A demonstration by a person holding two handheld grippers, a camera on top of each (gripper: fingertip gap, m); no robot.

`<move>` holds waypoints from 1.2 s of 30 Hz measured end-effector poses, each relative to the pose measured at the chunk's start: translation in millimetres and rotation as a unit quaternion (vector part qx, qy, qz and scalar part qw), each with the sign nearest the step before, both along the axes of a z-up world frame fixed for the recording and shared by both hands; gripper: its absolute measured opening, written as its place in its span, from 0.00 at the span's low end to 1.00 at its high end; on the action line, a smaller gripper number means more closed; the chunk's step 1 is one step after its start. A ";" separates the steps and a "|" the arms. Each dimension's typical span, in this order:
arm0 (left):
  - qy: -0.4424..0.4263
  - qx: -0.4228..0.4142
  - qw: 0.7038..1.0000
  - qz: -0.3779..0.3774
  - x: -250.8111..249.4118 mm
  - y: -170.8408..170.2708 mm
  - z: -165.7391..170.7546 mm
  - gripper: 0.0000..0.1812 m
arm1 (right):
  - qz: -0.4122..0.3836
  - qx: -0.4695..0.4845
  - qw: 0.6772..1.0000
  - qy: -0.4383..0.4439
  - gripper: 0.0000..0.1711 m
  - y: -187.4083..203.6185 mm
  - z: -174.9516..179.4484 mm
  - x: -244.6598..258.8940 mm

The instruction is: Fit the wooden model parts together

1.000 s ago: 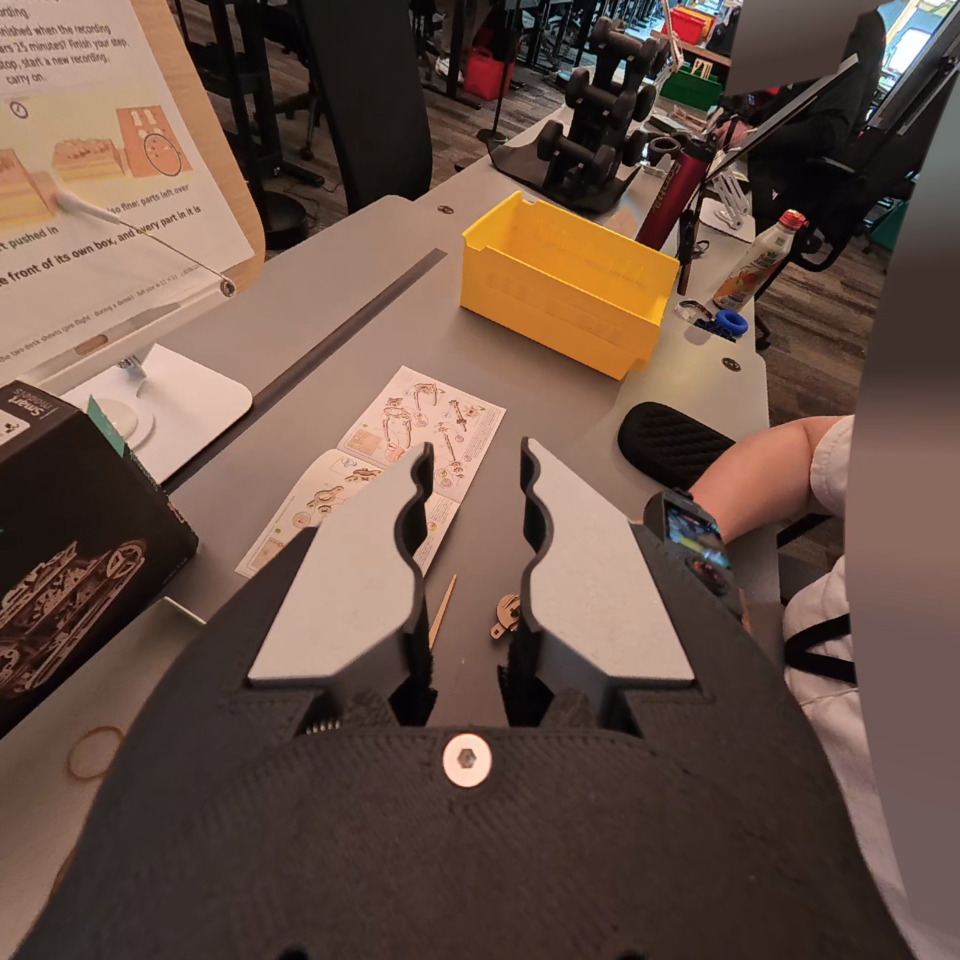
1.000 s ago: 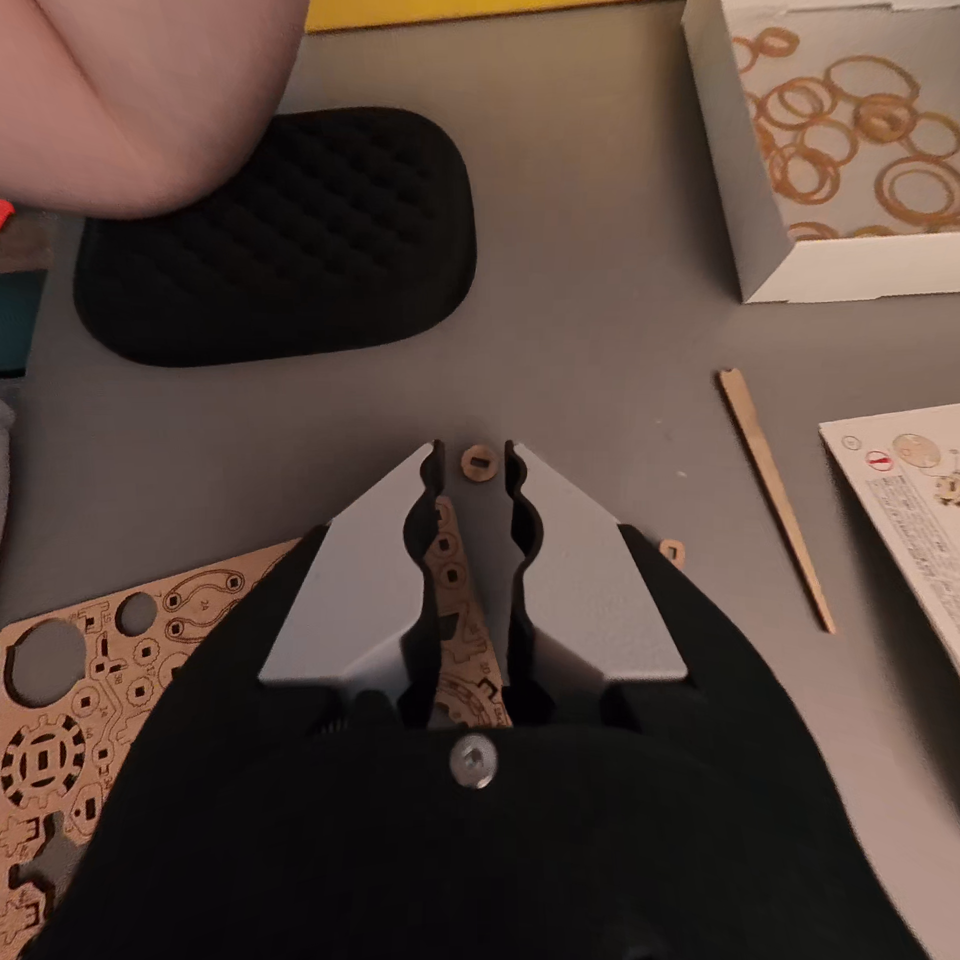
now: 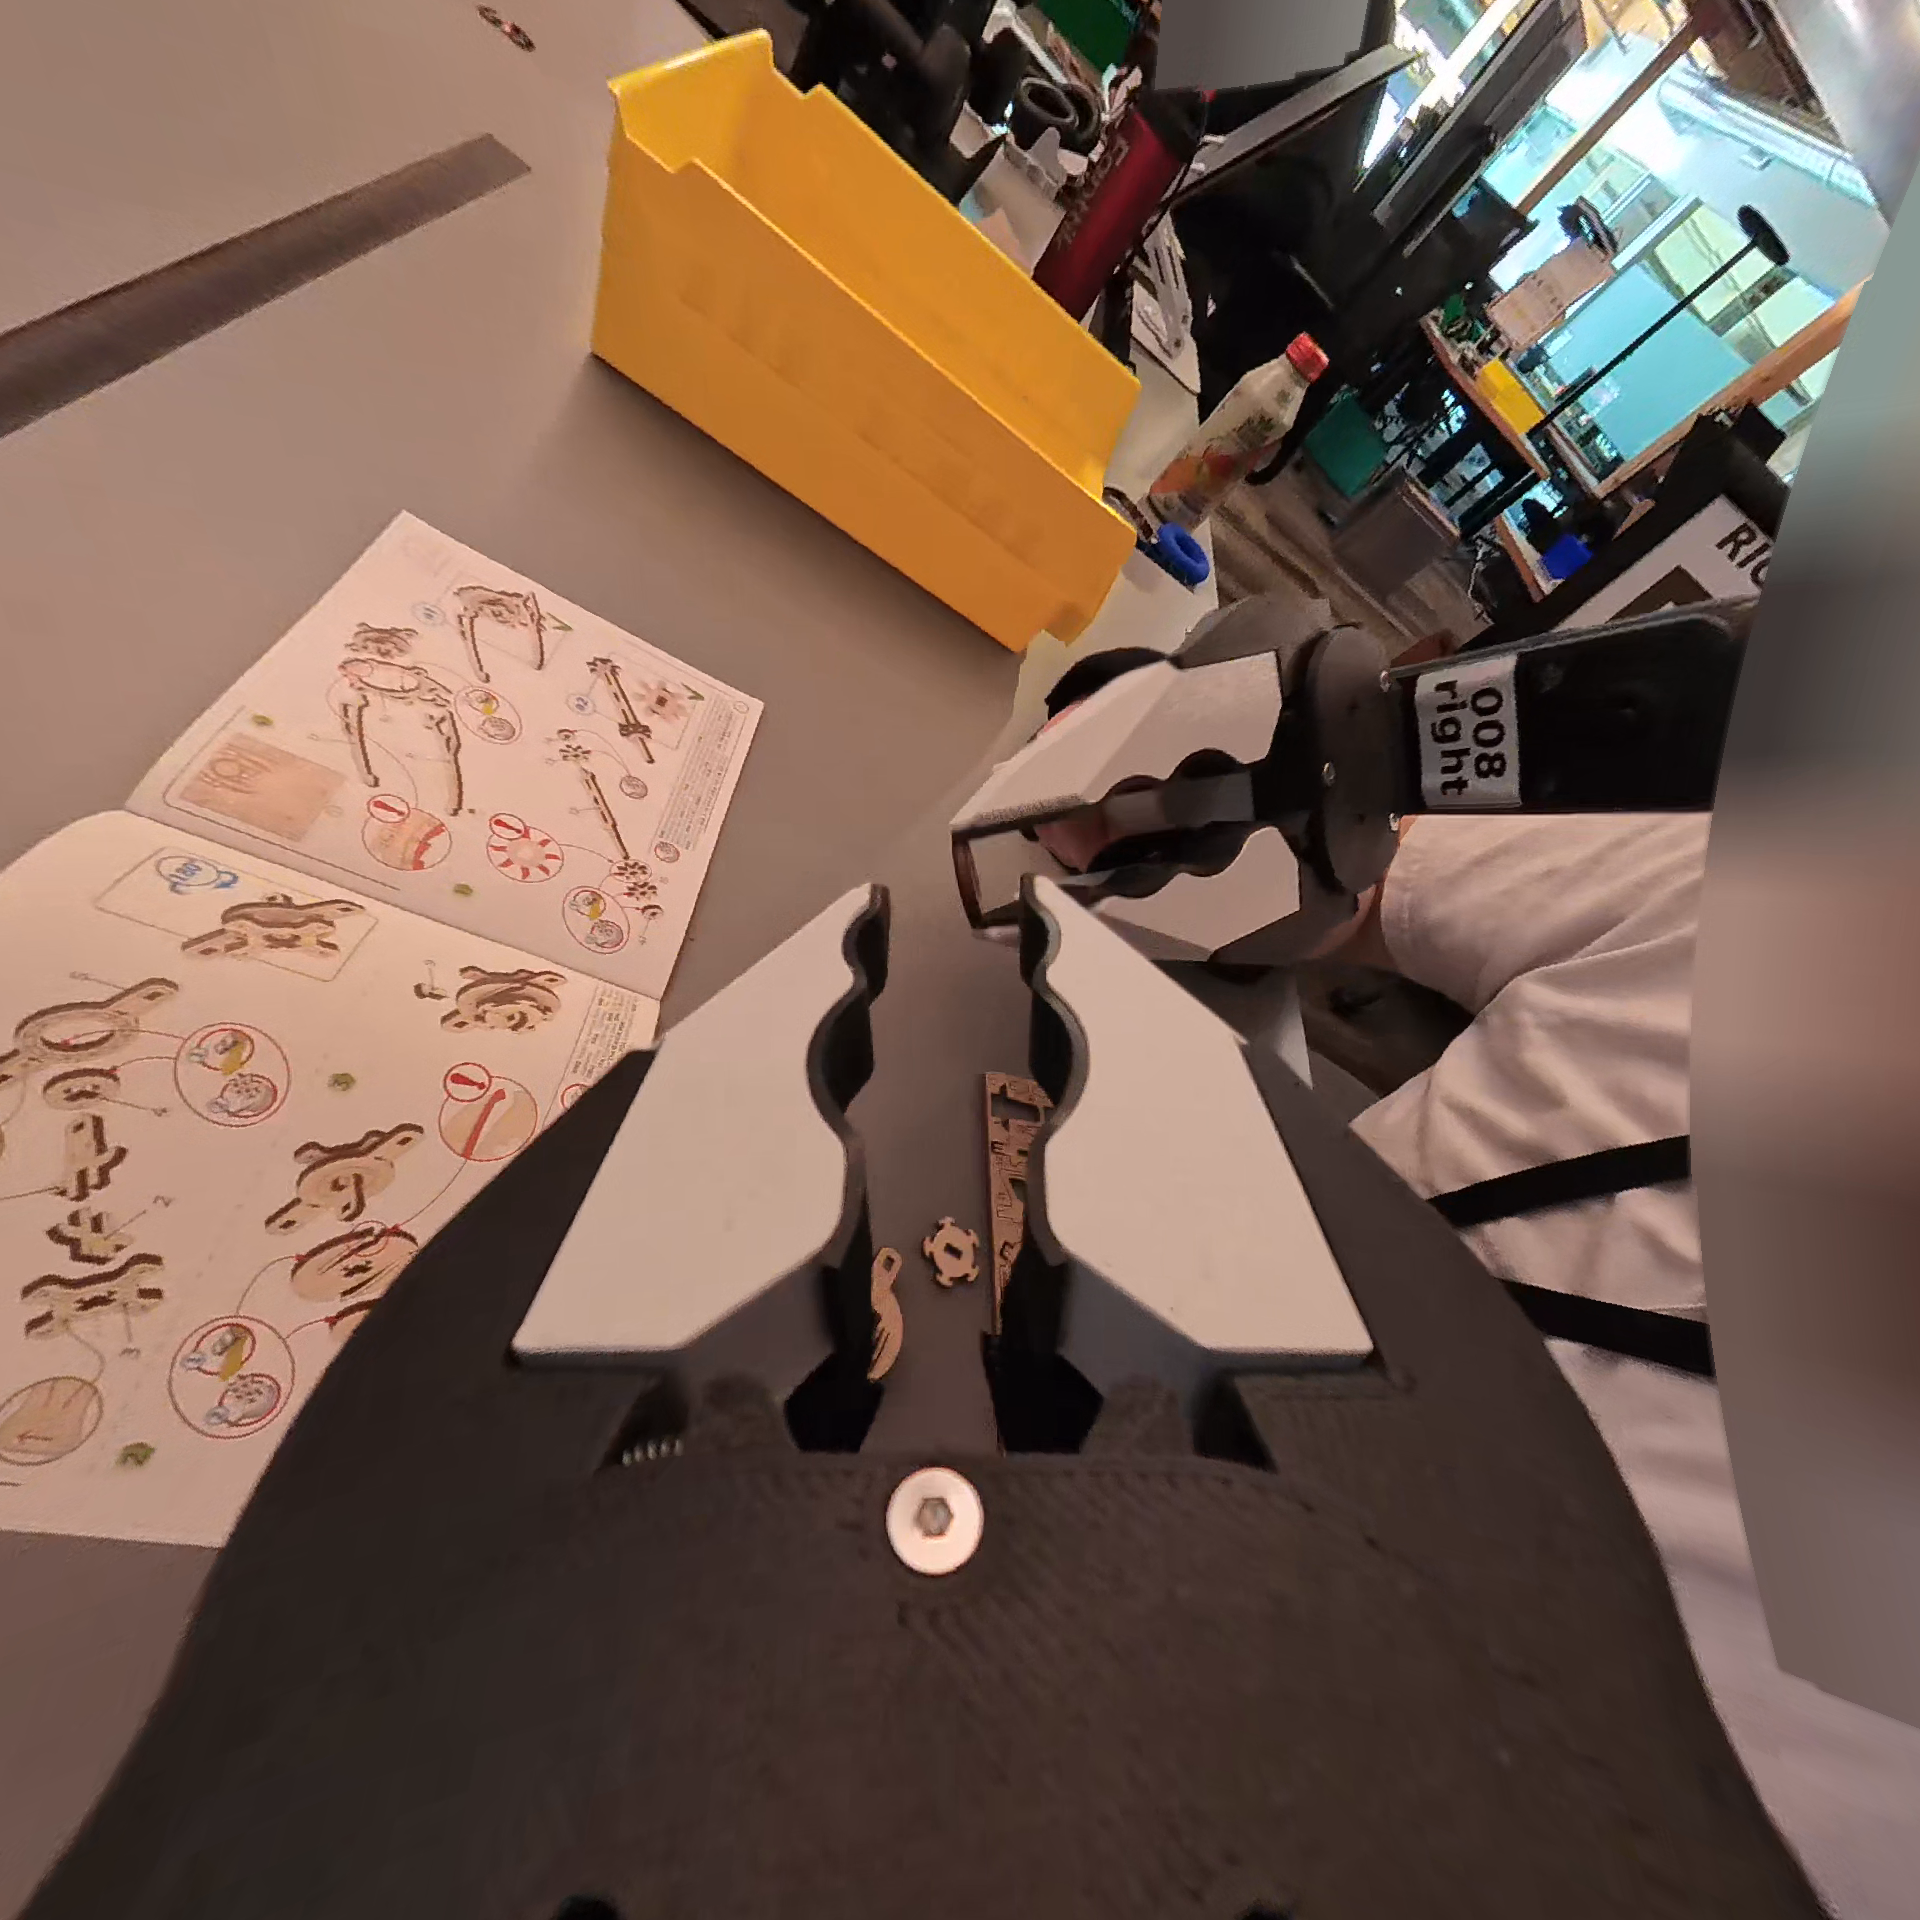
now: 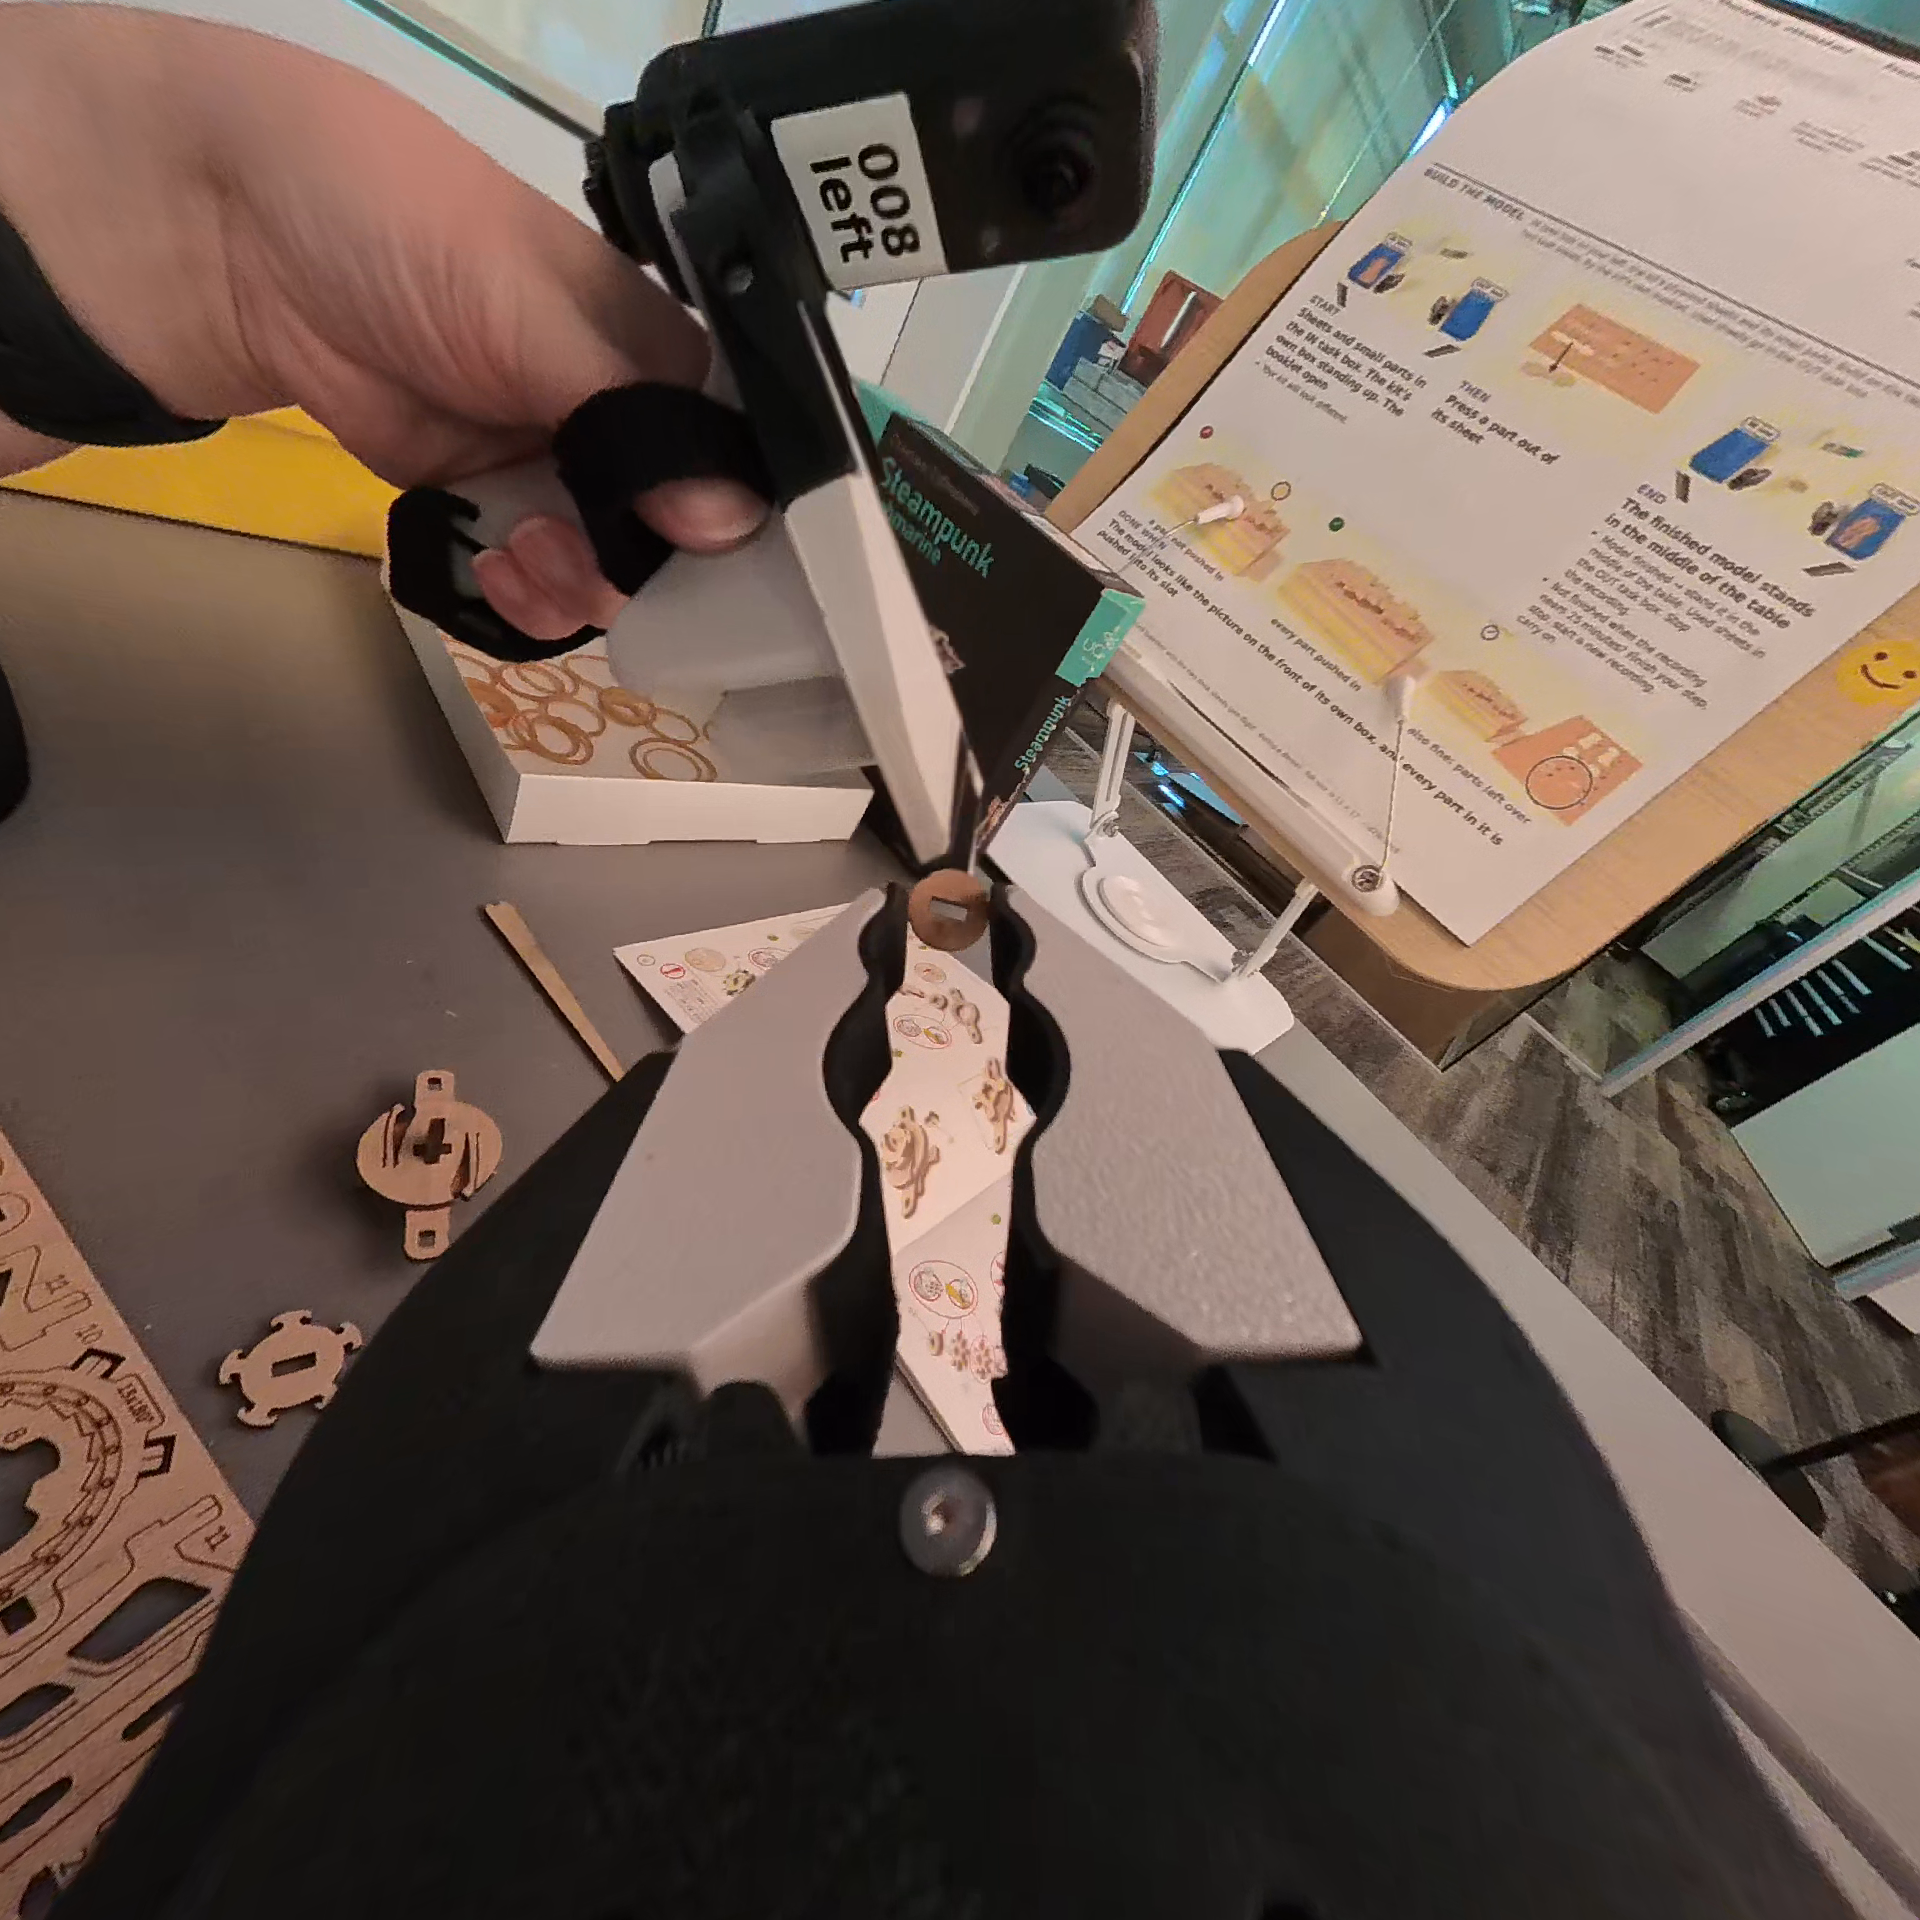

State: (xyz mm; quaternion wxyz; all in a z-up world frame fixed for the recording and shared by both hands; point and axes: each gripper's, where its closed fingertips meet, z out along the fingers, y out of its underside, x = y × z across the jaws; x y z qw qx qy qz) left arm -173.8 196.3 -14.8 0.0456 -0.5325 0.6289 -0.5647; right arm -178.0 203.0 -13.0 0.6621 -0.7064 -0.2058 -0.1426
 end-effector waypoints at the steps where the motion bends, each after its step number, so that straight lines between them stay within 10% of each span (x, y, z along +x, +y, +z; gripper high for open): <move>1: 0.002 0.001 1.000 -0.003 0.1 -1.6 -1.4 0.13 | -0.001 0.000 1.000 0.003 0.09 -0.1 0.4 1.0; 10: -0.002 -0.009 1.000 -0.021 -0.1 -8.5 -2.3 0.00 | 0.007 0.004 1.000 0.007 0.09 -0.7 2.4 -1.3; 19: 0.131 0.013 0.983 -0.127 -44.7 -13.2 -35.4 0.00 | 0.221 -0.073 0.967 -0.105 0.16 -21.1 -34.8 -41.0; 36: 0.207 0.021 0.954 -0.215 -72.2 -33.1 -58.1 0.00 | 0.266 -0.114 0.951 -0.108 0.10 -27.8 -55.7 -73.2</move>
